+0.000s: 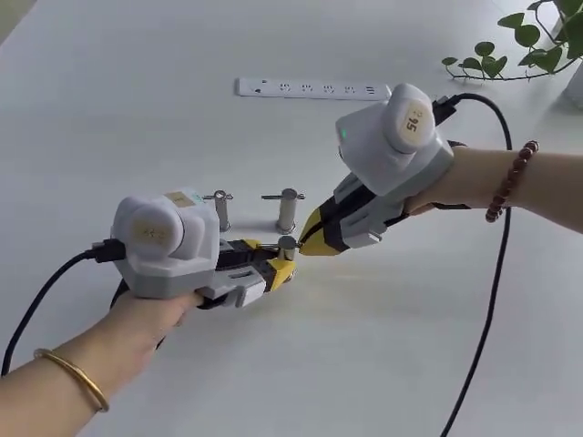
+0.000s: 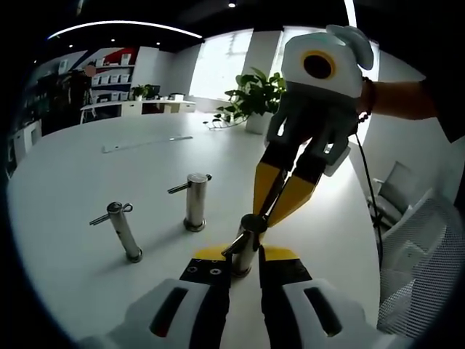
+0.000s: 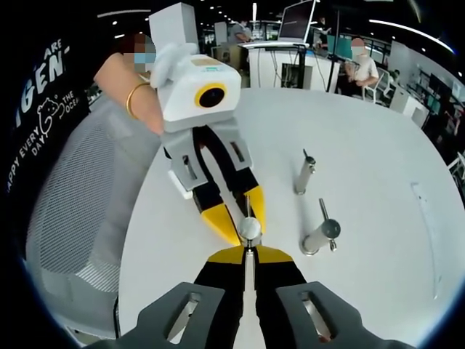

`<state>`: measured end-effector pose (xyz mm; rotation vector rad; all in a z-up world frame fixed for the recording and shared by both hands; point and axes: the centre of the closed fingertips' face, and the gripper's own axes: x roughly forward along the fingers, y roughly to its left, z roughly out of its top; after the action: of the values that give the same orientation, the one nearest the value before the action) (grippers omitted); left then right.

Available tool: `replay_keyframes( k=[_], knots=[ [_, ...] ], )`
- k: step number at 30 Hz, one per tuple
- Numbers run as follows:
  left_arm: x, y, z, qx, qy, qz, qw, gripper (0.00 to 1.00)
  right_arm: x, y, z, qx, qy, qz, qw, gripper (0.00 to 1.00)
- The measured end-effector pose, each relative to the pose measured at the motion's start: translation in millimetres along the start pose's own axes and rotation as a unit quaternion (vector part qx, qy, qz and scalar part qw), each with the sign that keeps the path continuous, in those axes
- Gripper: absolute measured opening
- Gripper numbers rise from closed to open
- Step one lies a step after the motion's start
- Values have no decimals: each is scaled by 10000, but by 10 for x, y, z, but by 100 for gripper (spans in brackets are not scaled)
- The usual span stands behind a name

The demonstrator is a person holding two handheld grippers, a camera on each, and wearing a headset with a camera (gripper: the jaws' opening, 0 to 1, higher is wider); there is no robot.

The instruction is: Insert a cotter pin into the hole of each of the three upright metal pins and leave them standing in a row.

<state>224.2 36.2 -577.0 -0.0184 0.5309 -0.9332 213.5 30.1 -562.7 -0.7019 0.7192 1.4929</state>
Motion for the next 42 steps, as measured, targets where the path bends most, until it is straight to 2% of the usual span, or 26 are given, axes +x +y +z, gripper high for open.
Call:
replay_keyframes(
  k=[4,8,13,20,28,31,42],
  knots=[
    [11,2,6,-24,-11,13,10000,13,-2,-6,2,19,-10,-29,10000,0],
    [4,9,8,21,-14,69,10000,21,-1,0,2,50,-14,-18,10000,0],
    [-43,72,-46,33,88,184,9998,28,12,1,14,93,-46,-5,9999,0],
    [-149,135,-39,194,75,283,9994,36,17,30,70,146,-111,-37,9998,14],
    [-249,117,-4,399,43,339,9986,40,42,-7,165,202,-302,-135,9992,15],
    [-299,103,23,488,3,353,9982,41,71,6,165,159,-276,-131,9994,14],
    [-414,93,69,489,-87,374,9981,44,158,9,170,90,-192,-138,9997,10]
  ],
)
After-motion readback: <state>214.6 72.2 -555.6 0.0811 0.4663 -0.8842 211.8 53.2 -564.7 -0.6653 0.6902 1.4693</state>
